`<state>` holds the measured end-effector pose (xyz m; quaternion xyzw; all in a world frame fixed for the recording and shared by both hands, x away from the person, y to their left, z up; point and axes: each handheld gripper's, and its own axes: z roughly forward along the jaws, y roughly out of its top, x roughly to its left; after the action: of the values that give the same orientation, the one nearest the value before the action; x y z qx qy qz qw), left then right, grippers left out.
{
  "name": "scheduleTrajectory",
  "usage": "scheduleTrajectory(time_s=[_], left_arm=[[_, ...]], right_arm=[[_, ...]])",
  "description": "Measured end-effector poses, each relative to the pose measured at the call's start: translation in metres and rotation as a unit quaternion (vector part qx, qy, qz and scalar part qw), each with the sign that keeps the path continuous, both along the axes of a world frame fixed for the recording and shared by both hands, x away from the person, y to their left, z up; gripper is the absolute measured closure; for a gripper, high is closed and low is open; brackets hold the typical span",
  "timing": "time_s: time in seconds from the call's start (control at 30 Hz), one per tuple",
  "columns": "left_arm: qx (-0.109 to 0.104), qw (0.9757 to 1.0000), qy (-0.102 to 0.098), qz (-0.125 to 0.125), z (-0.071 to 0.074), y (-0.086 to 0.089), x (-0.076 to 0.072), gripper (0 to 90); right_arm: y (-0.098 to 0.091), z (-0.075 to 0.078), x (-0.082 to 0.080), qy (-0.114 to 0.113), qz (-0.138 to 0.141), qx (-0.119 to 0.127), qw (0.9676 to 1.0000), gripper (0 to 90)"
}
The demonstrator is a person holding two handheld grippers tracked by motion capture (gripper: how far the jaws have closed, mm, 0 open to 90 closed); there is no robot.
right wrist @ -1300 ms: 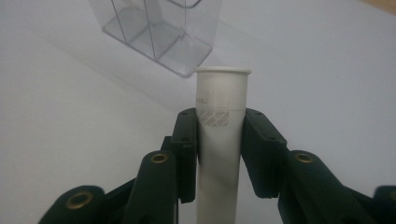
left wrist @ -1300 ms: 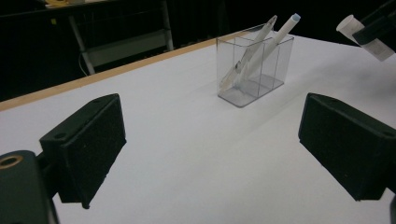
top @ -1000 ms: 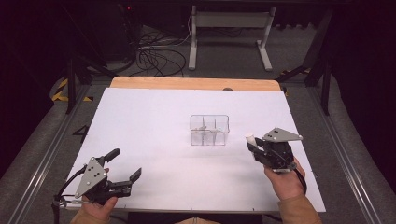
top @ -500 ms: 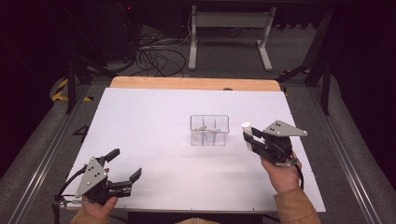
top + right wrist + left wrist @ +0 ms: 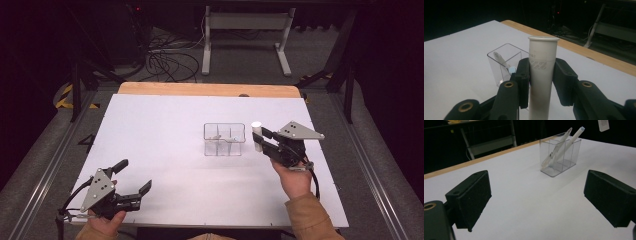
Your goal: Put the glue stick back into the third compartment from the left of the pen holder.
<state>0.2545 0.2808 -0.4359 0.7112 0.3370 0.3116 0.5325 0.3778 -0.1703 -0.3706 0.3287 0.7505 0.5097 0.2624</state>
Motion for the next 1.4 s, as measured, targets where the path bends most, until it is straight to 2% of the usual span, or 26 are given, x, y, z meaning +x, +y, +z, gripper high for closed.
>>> scheduleTrajectory(time_s=[0.43,1.13,1.4], left_arm=[[-0.002,1.0000,0.001,-0.001,0.000,0.000,0.000,8.0],[-0.001,1.0000,0.002,-0.001,-0.001,0.000,0.001,7.9],[-0.002,1.0000,0.002,-0.001,-0.001,0.000,0.001,7.9]], right_arm=[[0.013,-0.003,0.016,-0.021,0.009,0.029,0.9993,67.7],[0.035,-0.012,0.034,-0.049,0.020,0.040,0.9978,67.6],[0.040,-0.018,0.044,-0.045,0.013,0.042,0.9980,67.6]])
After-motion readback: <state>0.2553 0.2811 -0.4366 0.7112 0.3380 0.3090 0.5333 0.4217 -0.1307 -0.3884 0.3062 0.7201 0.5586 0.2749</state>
